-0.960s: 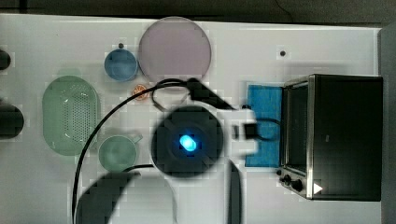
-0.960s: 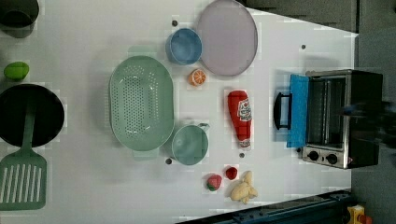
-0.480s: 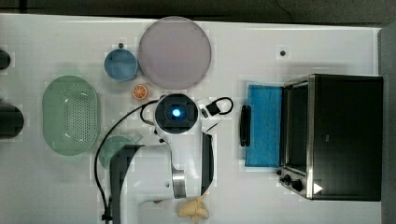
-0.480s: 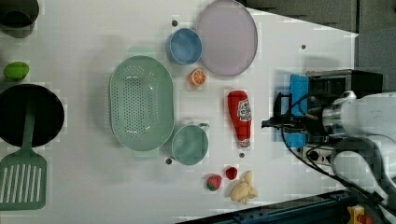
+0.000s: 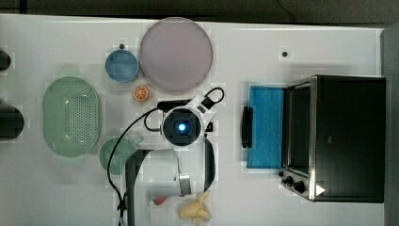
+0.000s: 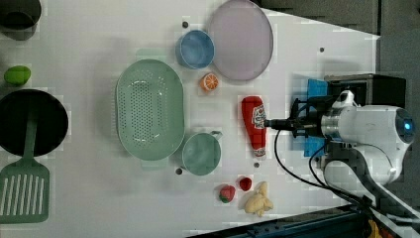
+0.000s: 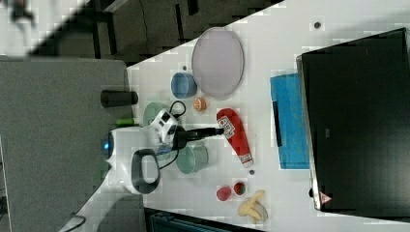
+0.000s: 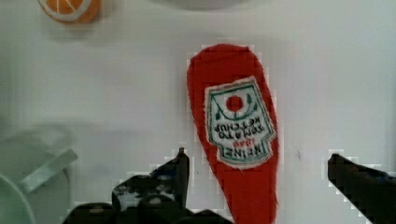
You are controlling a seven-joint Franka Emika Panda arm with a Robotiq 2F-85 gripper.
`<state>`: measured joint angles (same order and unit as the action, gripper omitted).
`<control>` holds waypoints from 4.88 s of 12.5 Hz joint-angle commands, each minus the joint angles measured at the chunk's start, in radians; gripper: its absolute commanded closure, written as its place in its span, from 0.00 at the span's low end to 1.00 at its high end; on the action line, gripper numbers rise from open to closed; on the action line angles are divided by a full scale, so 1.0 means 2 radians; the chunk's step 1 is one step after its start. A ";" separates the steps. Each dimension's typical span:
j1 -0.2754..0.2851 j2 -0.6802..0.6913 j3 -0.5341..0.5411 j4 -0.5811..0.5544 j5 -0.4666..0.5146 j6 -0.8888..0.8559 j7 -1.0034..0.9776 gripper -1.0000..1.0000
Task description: Pick Ketchup from the table and place in oven.
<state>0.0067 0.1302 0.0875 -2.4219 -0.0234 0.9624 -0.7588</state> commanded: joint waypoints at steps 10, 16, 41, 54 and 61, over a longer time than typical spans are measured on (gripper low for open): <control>-0.008 0.112 -0.003 0.003 0.003 0.110 -0.036 0.39; -0.008 0.017 -0.002 0.006 0.004 0.049 -0.031 0.39; -0.016 0.138 -0.140 0.127 -0.506 -0.130 0.336 0.39; -0.006 0.194 -0.156 0.179 -0.550 -0.111 0.404 0.00; -0.002 0.045 -0.111 0.160 -0.266 -0.125 0.330 0.00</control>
<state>-0.0011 0.2537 -0.1351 -2.1309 -0.5547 0.6987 -0.0234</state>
